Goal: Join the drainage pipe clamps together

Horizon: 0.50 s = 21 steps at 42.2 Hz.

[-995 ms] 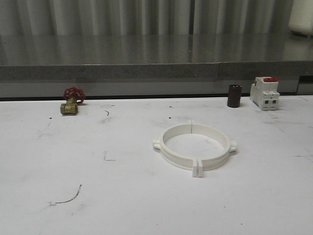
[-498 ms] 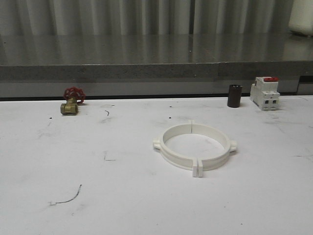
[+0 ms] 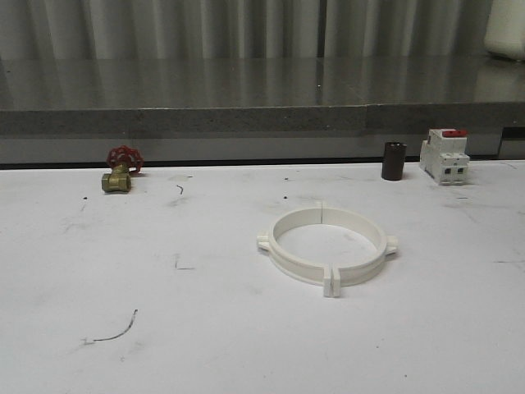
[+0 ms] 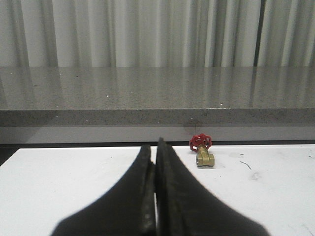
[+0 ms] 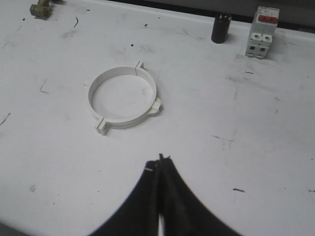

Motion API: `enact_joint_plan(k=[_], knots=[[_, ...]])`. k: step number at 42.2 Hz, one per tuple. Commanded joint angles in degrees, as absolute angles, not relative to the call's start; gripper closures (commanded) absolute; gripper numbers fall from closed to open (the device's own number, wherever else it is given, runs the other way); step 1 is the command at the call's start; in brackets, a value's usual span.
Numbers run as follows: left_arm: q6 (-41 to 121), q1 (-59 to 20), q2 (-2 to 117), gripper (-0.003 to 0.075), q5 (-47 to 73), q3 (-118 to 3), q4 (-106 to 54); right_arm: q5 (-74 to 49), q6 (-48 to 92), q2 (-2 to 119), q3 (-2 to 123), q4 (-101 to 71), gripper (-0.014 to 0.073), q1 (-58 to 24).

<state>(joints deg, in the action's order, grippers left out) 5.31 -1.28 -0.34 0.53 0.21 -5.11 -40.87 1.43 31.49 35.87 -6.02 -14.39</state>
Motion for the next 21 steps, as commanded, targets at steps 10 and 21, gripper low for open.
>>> enact_joint_plan(k=[10,21], knots=[[5.14,-1.77,-1.01,0.0741,-3.59,1.55,-5.55,-20.96,2.00,7.69,18.45,-4.24,0.0710,-2.98],[5.14,-1.77,-0.91,0.0741,-3.59,1.55,-5.55,-6.03,2.00,-1.48,2.99,-4.29,0.0710,-0.68]])
